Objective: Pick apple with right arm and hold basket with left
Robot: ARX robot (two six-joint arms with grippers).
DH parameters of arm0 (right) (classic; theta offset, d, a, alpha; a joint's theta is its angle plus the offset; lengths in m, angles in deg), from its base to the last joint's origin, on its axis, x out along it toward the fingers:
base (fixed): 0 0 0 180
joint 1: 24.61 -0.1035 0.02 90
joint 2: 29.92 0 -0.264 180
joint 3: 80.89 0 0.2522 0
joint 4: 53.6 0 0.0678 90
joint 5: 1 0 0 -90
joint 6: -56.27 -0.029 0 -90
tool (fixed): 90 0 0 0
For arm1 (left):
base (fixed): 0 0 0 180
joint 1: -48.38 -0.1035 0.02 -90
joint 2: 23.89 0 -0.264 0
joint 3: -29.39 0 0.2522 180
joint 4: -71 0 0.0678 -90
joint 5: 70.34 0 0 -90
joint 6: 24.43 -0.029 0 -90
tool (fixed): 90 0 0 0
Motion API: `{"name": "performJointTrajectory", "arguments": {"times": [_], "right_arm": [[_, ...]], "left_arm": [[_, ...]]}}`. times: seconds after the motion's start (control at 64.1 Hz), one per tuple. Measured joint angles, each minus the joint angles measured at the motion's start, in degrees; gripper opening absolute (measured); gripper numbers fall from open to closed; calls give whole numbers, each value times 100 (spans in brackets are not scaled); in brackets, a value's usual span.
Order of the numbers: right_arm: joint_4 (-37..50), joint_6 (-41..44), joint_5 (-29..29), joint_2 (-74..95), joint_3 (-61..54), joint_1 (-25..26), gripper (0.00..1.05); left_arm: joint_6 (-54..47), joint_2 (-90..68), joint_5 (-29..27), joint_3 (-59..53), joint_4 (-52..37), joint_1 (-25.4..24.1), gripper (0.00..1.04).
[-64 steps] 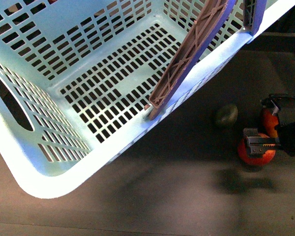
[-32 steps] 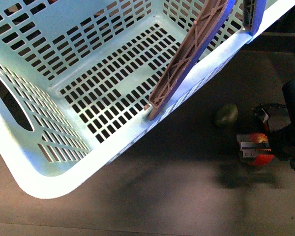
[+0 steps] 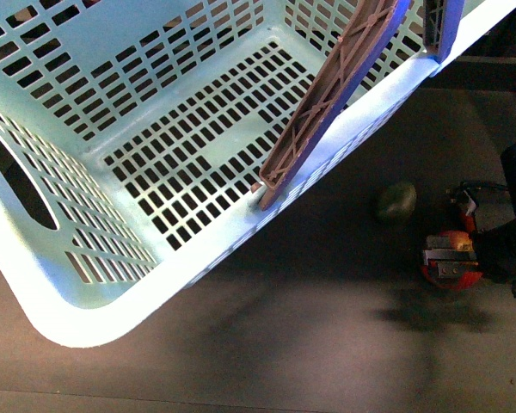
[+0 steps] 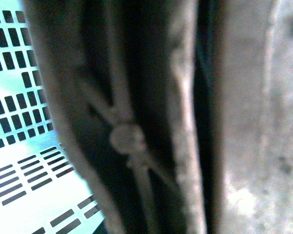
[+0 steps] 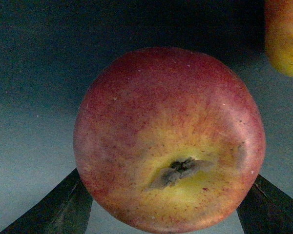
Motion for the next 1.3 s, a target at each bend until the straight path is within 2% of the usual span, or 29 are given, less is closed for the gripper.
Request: {"name": "performJointTrajectory", "arguments": {"times": [0.343, 0.671, 0.983, 1.296], "right_arm": [[343, 50, -83, -2035, -1235, 35, 68], [-315, 83, -74, -4531, -1449, -26, 67], [-658, 7, 164, -5849, -874, -769, 67], [-614, -157, 369, -5401, -256, -1825, 67]], "left_arm": [[0, 0, 0, 0, 0, 0, 14], [0, 0, 0, 0, 0, 0, 14], [0, 0, -2, 0, 0, 0, 14], [0, 0, 0, 0, 0, 0, 14]]}}
